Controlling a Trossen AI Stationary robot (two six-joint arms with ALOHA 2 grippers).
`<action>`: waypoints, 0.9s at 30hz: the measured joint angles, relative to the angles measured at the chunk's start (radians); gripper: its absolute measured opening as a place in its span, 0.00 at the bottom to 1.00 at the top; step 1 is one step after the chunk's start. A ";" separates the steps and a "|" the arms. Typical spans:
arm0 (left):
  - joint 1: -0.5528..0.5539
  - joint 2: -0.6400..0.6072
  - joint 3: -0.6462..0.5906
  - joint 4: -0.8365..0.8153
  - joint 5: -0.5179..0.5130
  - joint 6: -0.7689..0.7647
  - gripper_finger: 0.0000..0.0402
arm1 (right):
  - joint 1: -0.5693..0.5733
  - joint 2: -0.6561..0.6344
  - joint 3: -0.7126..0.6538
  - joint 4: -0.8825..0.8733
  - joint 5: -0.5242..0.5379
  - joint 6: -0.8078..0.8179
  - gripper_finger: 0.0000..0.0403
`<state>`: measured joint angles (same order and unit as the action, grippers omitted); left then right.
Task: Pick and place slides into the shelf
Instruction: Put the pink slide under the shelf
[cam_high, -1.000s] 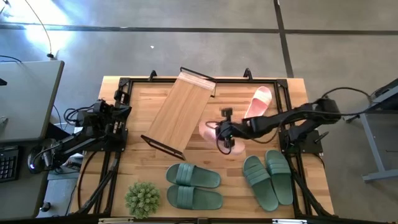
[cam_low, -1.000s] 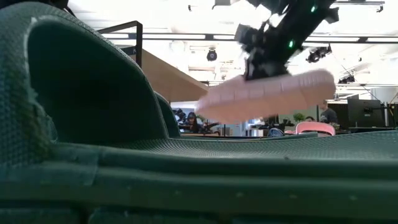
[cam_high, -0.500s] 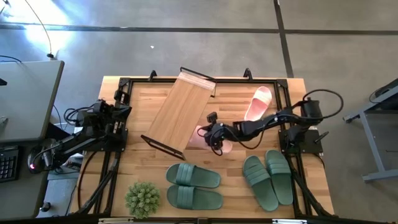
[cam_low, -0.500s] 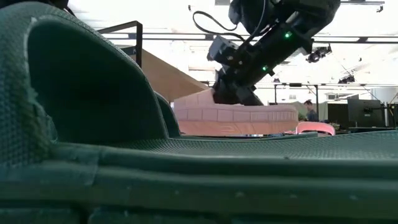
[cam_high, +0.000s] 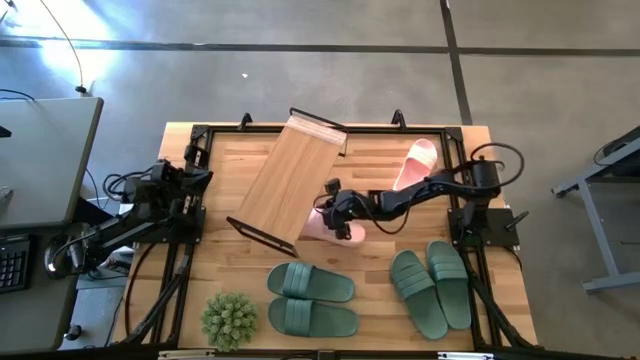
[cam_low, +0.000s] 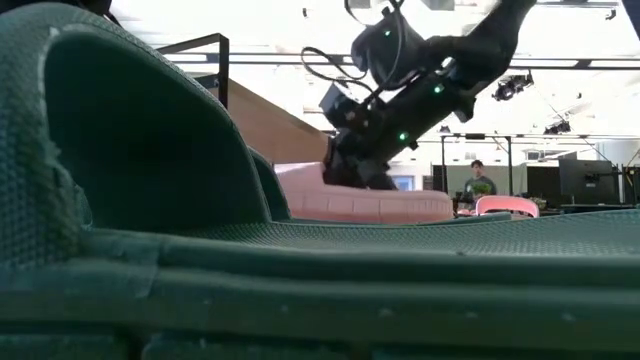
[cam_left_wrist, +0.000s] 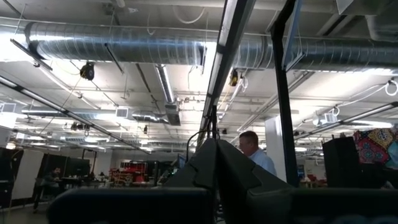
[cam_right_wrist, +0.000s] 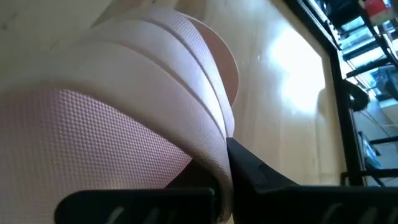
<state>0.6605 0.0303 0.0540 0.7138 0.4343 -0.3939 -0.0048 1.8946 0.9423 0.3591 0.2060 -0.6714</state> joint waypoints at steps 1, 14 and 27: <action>0.000 0.000 0.000 -0.006 0.000 0.000 0.00 | -0.002 0.009 0.013 0.007 -0.016 0.001 0.00; 0.000 0.000 0.000 -0.011 -0.001 0.020 0.00 | -0.007 0.032 0.065 0.007 -0.098 0.124 0.16; 0.000 0.000 0.000 -0.010 0.003 0.023 0.00 | -0.028 0.032 0.065 -0.039 -0.110 0.227 0.36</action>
<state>0.6609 0.0303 0.0540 0.7036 0.4371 -0.3714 -0.0329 1.9266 1.0069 0.3197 0.0957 -0.4441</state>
